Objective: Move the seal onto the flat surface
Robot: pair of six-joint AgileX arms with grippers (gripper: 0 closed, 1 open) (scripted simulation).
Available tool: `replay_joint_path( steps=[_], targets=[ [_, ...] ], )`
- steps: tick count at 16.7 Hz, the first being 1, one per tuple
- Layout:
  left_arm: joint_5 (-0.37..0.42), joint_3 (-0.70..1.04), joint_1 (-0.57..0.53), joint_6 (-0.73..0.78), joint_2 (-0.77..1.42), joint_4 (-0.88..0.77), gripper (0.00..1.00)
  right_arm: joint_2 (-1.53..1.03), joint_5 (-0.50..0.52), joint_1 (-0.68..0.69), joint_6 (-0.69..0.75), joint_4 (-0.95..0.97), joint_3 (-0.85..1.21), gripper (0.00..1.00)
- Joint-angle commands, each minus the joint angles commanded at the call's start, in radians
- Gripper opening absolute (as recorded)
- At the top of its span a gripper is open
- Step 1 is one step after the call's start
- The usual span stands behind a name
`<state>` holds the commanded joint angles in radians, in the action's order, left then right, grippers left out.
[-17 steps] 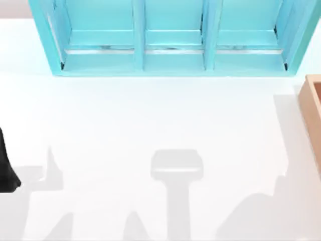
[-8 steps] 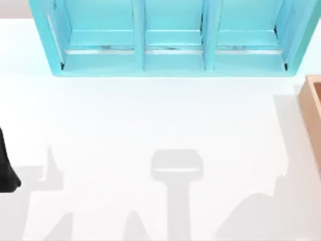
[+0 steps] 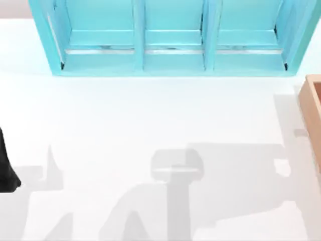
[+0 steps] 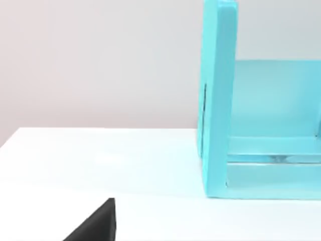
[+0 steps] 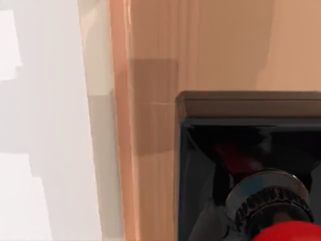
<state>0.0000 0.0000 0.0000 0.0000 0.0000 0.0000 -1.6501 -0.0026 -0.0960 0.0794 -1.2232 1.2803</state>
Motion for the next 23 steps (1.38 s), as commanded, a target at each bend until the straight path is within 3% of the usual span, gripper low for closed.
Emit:
replay_joint_path(
  steps=[5, 12, 23],
  targets=[
    [0.000, 0.000, 0.000, 0.000, 0.000, 0.000, 1.00, 0.065, 0.000, 0.243, -0.238, -0.256, 0.202, 0.00],
    [0.000, 0.000, 0.000, 0.000, 0.000, 0.000, 1.00, 0.072, -0.002, 0.275, -0.275, -0.284, 0.232, 0.00],
    [0.000, 0.000, 0.000, 0.000, 0.000, 0.000, 1.00, -0.311, 0.006, 0.514, -0.520, 0.068, 0.266, 0.00]
  ],
)
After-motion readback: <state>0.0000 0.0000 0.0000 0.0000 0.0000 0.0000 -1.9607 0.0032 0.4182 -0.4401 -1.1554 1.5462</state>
